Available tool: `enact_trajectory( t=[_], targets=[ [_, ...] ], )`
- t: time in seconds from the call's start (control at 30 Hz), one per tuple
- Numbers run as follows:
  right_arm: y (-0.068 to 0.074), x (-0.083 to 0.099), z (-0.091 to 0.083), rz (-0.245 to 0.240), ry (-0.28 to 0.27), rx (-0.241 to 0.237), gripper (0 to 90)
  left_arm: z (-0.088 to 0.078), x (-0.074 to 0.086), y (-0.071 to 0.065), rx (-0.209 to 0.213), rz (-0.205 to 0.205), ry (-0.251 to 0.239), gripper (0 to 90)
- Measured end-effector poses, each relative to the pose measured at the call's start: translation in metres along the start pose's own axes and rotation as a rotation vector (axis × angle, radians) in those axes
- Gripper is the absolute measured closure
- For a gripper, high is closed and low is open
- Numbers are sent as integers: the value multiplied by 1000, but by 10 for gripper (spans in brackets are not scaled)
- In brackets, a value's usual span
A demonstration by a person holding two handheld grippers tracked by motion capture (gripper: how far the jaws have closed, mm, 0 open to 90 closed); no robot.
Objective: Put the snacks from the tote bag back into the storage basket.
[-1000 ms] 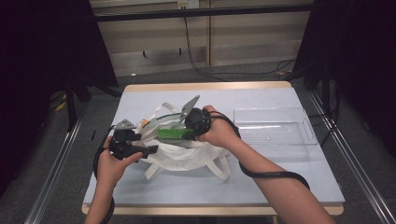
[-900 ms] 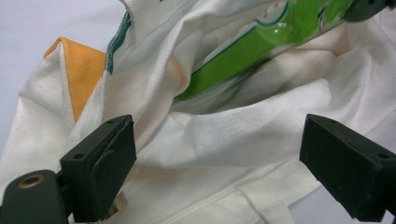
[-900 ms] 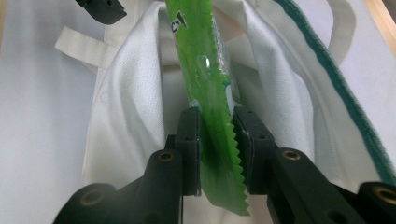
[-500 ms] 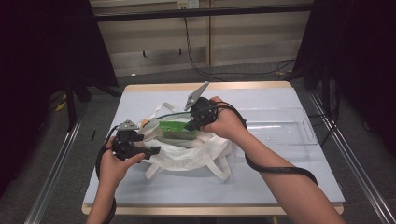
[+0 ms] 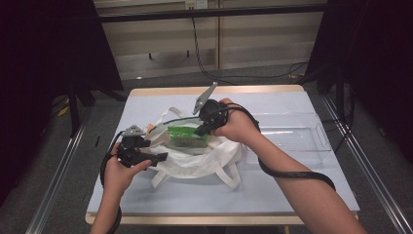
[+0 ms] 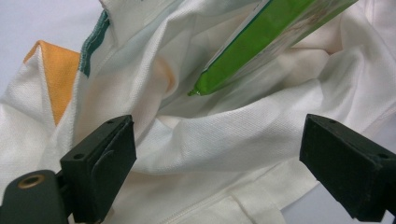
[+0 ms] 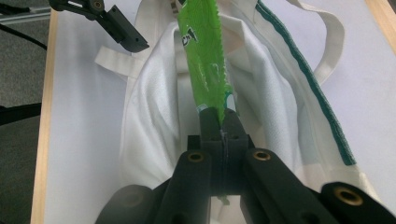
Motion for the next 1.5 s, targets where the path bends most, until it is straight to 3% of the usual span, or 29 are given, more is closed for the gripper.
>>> enact_trajectory(
  t=[0.33, 0.93, 1.5],
  targets=[
    [-4, 3, -9, 5, 70, 8, 900, 1, -1, -2, 10, -2, -3, 108],
    [-10, 16, -24, 5, 125, 34, 899, 2, 0, -2, 18, -3, 2, 108],
    [-6, 10, -37, 7, 136, -38, 900, 2, -4, -7, 39, 6, -12, 101]
  ],
)
Point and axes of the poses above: each handheld gripper's, and its own axes: z roughly forward along the jaws, x roughly out of its underside, y roughly to its left, the point moved 8 cm from there along z, roughly forward along the jaws, and after that the axes turned 12 degrees about y, right-handed, at the moved point
